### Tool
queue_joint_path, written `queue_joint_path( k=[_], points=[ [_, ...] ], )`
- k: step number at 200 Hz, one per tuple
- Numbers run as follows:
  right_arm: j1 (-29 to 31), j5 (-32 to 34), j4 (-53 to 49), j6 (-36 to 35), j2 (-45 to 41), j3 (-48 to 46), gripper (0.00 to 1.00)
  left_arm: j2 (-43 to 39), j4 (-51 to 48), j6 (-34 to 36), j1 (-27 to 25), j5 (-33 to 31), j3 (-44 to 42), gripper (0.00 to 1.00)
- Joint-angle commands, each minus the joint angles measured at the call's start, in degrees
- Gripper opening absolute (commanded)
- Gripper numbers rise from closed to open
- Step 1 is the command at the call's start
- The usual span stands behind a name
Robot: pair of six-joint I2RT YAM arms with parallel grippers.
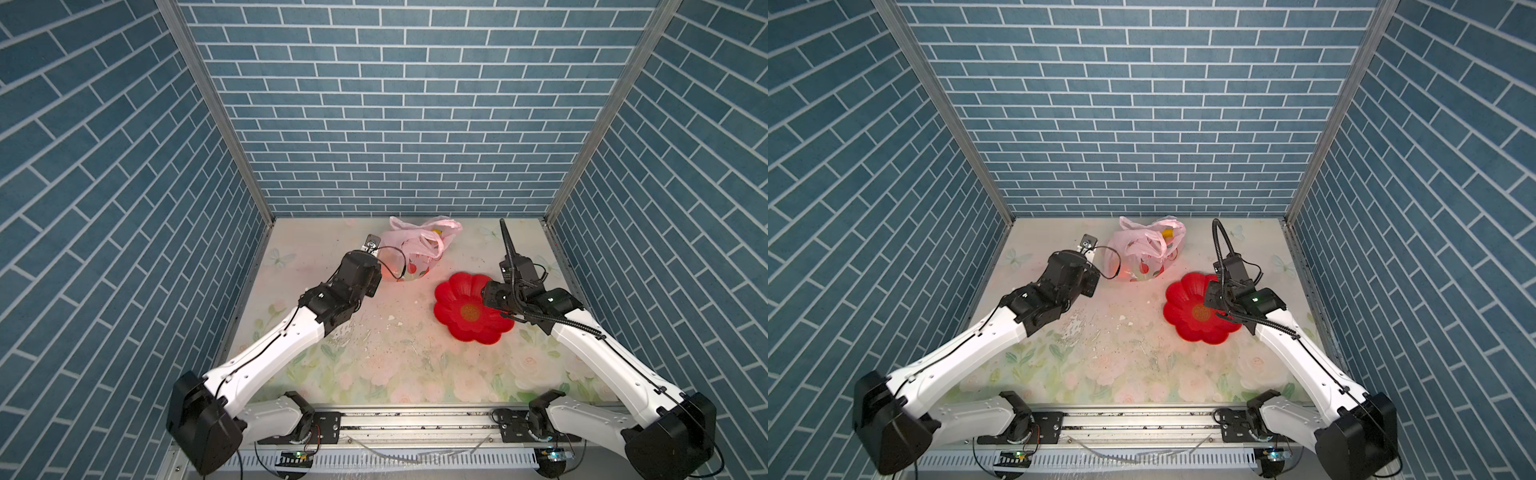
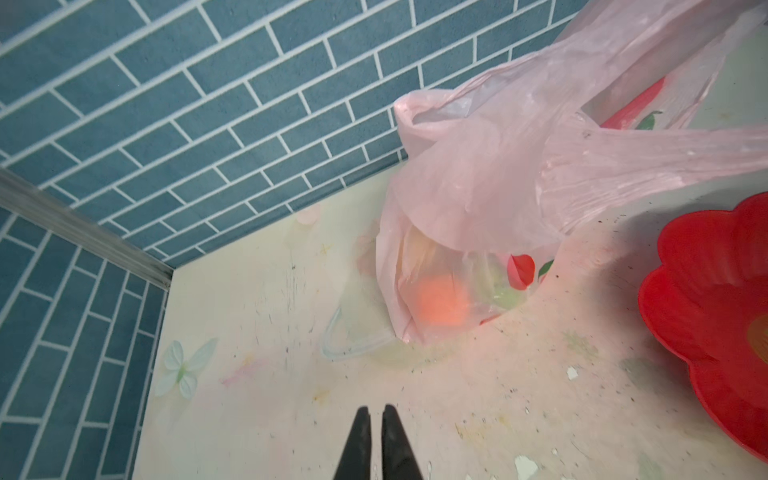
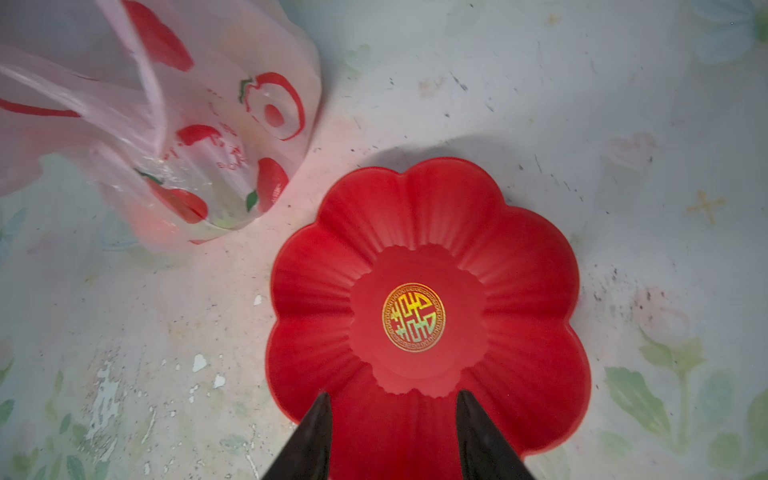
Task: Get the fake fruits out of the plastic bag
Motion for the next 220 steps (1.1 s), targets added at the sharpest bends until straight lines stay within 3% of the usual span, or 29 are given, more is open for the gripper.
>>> queue_joint_path(
  k=[1,24,56,77,98,163,183,198,220],
  points=[
    [3.0,4.6,-0.7,-1.4,0.9,4.1,0.49,-4.9,-0.7,-8.5,0.3,6.3,-2.3,0.24],
    [3.4,3.2,2.9,-0.5,1.3,5.4,0.50,-5.8,3.8,-14.2,0.2,15.4,-2.5,0.46],
    [3.2,3.5,2.4,-0.5,2.4,7.3,0.50,1.1,5.7,-16.4,-0.7,24.1,4.8,0.71],
    [2.9,4.2,1.2,-0.6,2.2,7.1,0.50,7.4,6.7,-16.2,-0.8,29.6,10.7,0.81],
    [2.0,4.2,0.8,-0.4,0.6,5.6,0.51,14.0,8.1,-15.6,-1.1,33.4,16.5,0.85],
    [-2.6,2.6,0.1,0.3,-4.1,0.7,0.52,30.3,14.7,-18.4,-1.8,46.4,29.0,0.84],
    [-3.5,1.9,0.2,0.4,-4.2,0.1,0.52,34.8,16.3,-19.9,-1.9,48.1,32.2,0.78],
    [-3.6,1.6,0.2,0.4,-4.1,-0.1,0.52,37.4,17.9,-21.1,-1.9,48.9,34.1,0.67],
    [-3.6,0.6,0.5,0.4,-4.1,-0.7,0.51,37.5,18.8,-21.9,-1.7,48.1,34.3,0.36]
  ],
)
